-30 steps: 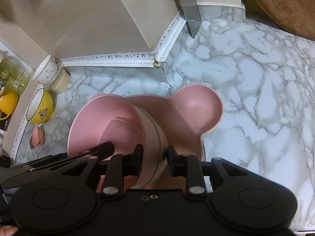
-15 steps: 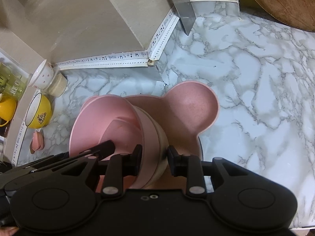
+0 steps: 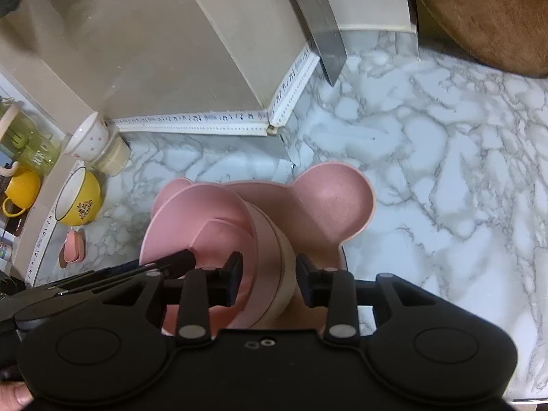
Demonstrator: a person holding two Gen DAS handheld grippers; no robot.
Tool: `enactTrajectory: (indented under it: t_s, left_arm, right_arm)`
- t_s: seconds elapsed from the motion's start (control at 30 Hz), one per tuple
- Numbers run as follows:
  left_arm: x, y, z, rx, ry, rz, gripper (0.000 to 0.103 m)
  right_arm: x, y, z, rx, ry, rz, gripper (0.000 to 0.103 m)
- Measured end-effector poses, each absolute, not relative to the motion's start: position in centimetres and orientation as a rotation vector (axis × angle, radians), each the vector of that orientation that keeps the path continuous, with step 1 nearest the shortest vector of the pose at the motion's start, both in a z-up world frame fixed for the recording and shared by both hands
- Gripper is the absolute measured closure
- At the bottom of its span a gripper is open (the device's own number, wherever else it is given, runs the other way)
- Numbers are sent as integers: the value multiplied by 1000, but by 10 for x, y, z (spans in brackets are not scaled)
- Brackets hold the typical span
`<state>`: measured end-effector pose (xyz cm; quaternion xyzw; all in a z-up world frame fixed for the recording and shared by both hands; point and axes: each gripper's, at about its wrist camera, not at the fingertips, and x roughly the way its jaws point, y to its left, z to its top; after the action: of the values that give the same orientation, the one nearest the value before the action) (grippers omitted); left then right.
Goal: Organize plates and bowls
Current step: 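Lower the stacked bowls onto the bear plate and open both tools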
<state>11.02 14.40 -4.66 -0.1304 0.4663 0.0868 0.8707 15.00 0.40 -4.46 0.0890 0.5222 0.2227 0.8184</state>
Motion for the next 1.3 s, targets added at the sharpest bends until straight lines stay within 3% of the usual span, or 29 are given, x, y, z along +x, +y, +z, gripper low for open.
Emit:
enactTrajectory:
  t_s: [0.3, 0.4, 0.57, 1.03, 1.3]
  left_arm:
    - [84, 142, -30, -259, 916, 171, 71]
    - [76, 140, -25, -260, 895, 167, 61]
    - [64, 131, -15, -241, 866, 158, 60]
    - [27, 107, 1, -199, 776, 149, 41]
    - [10, 99, 3, -168, 731, 161, 41]
  right_arm:
    - [134, -10, -29, 177, 1047, 510, 59]
    - [128, -15, -25, 177, 1033, 518, 58]
    - [116, -22, -18, 166, 999, 541, 55]
    - [74, -43, 2, 63, 836, 629, 24]
    - [53, -59, 12, 25, 726, 697, 10]
